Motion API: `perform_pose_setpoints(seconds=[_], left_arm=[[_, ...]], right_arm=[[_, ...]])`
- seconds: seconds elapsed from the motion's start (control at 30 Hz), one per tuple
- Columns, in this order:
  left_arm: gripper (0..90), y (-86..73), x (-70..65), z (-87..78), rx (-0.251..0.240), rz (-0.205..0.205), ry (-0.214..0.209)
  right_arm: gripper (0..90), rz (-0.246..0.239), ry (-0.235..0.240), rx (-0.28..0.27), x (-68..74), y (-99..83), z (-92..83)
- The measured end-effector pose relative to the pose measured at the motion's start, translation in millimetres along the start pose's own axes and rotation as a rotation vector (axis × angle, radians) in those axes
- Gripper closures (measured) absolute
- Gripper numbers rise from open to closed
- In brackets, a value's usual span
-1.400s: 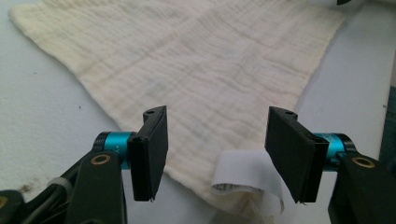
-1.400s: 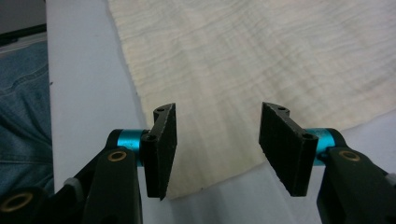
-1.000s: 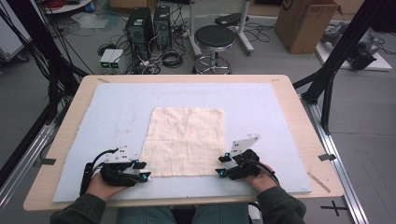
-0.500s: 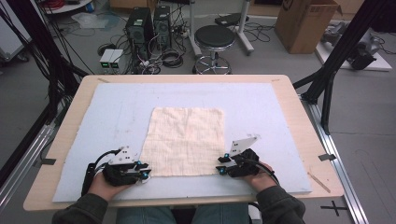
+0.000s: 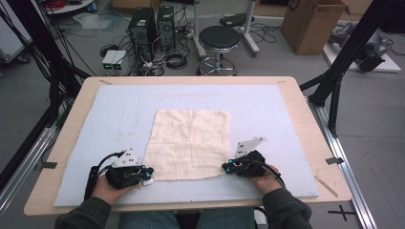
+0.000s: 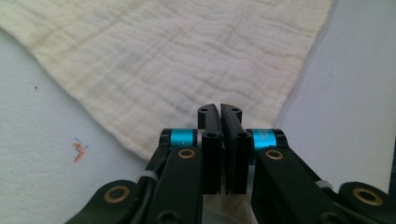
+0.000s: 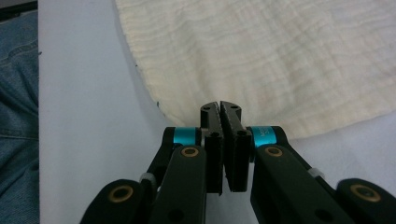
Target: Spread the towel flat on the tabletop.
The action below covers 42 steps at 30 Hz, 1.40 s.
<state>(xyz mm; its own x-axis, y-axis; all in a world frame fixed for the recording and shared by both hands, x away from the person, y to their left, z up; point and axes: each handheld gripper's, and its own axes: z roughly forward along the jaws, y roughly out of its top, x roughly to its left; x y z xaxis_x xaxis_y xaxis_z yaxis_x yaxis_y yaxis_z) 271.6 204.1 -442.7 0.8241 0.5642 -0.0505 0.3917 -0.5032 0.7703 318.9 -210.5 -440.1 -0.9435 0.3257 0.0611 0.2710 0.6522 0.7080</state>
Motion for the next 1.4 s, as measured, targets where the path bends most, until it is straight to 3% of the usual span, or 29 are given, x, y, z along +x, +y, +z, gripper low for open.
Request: perform_pose_setpoints(seconds=[0.43, 0.87, 1.07, 1.23, 1.4], left_arm=[[88.4, 4.6, -6.5, -3.9, -0.025, 0.02, -0.041], [88.6, 5.4, -24.5, -10.8, -0.02, 0.057, -0.061], [88.7, 4.0, -32.1, -17.5, -0.039, 0.063, -0.071], [88.7, 2.7, -38.8, -20.1, -0.04, 0.07, -0.083], [87.9, 2.3, -36.6, -20.3, -0.05, 0.064, -0.088]], right_arm=[[88.3, 0.001, 0.051, -0.029, 2.2, -4.1, -12.6], [88.2, -0.003, 0.049, -0.036, 9.3, -11.3, -24.1], [88.2, -0.002, 0.045, -0.037, 12.1, -16.7, -30.1], [87.9, -0.002, 0.062, -0.032, 16.7, -19.3, -30.8], [79.1, 0.014, 0.066, -0.04, 15.8, -19.5, -29.7]])
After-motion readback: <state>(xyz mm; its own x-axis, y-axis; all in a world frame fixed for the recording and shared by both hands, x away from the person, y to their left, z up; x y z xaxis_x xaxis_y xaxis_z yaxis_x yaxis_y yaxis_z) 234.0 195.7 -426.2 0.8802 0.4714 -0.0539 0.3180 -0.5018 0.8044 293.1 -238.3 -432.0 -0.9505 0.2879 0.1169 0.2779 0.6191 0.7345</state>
